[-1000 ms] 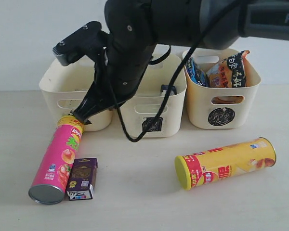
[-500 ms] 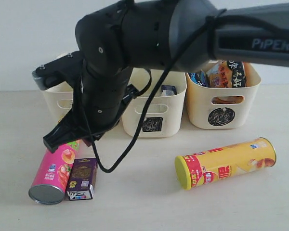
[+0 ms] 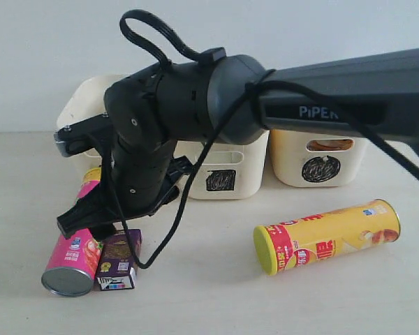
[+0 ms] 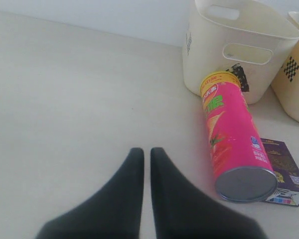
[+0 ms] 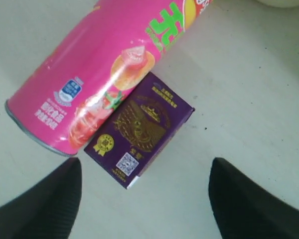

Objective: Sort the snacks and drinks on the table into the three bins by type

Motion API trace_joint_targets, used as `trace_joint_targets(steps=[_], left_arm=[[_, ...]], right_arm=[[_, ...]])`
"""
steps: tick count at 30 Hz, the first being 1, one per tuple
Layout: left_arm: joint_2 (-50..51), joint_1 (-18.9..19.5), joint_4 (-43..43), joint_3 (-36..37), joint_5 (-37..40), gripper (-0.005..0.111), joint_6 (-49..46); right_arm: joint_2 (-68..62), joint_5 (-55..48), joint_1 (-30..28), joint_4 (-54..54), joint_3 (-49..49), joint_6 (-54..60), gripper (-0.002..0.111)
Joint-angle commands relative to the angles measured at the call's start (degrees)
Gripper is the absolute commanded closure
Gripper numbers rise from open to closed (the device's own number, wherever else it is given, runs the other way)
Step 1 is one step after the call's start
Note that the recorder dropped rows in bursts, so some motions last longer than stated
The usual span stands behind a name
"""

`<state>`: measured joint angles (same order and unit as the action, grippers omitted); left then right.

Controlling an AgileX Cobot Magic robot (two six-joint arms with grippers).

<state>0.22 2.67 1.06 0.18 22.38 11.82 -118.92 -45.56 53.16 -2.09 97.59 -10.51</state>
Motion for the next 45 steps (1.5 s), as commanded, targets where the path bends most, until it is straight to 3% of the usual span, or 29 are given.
trace_joint_targets(steps=[1,23,34,45], left_arm=[[-0.2,0.2,-0.4,-0.2,-0.1,0.102,0.5],[-0.2,0.2,-0.4,-0.2,-0.1,0.102,0.5],[-0.2,0.2,-0.4,-0.2,-0.1,0.102,0.5],[-0.2,0.2,-0.4,-0.2,-0.1,0.102,0.5]], right_arm=[[-0.9,1.2,0.1,-0.6,0.9,-2.9,0.043],[-9.5,-2.1,0.5,-4.3,3.7,-4.0,0.043],[-9.7,-9.3,0.5,-16.5,3.7,-7.4,0.043],[-5.2,-8.3,0.5,-11.8,3.7,-7.4,0.043]])
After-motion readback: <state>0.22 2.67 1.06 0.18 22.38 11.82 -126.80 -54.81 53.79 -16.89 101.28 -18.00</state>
